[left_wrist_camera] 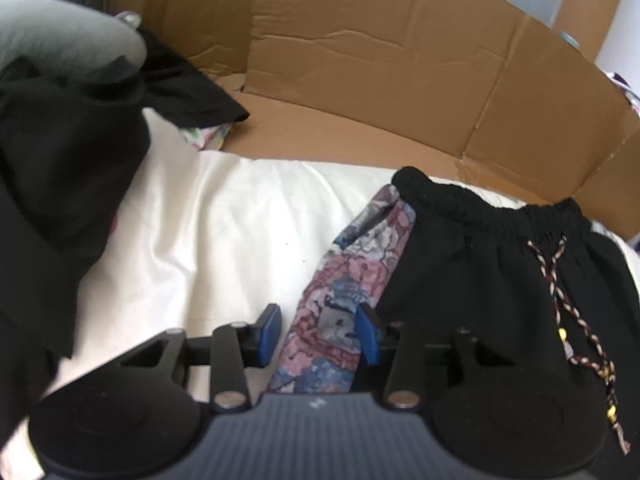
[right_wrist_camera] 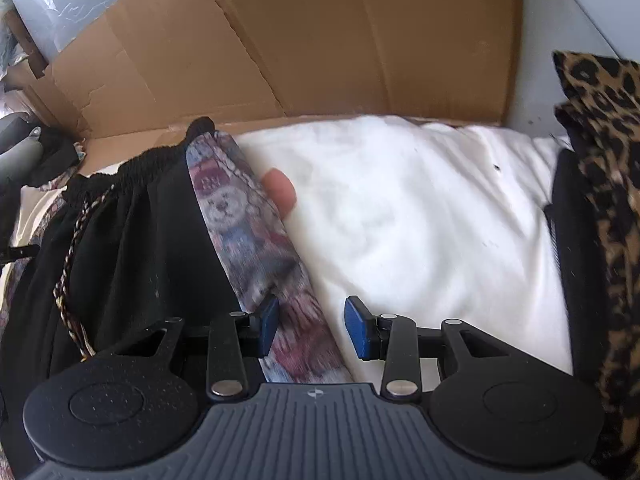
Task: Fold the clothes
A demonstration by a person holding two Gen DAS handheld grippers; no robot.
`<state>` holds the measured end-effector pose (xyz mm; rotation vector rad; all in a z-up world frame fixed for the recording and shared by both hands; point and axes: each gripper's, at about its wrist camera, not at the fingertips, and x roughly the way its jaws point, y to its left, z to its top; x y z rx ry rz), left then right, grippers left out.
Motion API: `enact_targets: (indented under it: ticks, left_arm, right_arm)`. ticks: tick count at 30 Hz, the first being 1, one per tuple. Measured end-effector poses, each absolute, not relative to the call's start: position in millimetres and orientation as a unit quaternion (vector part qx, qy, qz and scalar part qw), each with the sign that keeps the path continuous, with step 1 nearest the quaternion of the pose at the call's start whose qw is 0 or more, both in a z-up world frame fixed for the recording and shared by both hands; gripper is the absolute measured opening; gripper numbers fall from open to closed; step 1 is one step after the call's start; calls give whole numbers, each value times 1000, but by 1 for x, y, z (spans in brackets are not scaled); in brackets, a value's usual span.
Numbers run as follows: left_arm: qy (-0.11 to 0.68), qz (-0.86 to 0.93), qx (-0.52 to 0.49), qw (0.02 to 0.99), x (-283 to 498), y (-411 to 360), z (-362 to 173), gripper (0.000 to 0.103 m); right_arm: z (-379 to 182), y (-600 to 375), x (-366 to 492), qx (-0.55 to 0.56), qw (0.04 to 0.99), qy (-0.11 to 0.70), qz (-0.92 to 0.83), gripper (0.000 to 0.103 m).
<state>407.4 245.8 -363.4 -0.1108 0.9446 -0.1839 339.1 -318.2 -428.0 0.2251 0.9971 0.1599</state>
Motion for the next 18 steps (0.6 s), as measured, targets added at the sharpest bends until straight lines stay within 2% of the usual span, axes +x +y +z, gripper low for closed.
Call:
enact_targets:
  ticks: [10,15,16,17,18]
  left_arm:
    - [453,-103,-67,883,422,243,-363,43]
    - [446,-124,-29,886,417,226,-367,41]
    - [444,-123,-31,887,417,226,-368,37]
    - [444,-122,-32,887,418,227,-368,26]
    - [443,-119,-33,888,418,228,-367,19]
  right_arm:
    - [-435,-301,373,99,871,475,83,45]
    - [-436,-288,382,70,874,472,90,45]
    - [-437,-284,383,62,874,473,91,44]
    - [-437,-281,383,52,875,473,93,39]
    - [-437,-278,382,42,875,472,98,29]
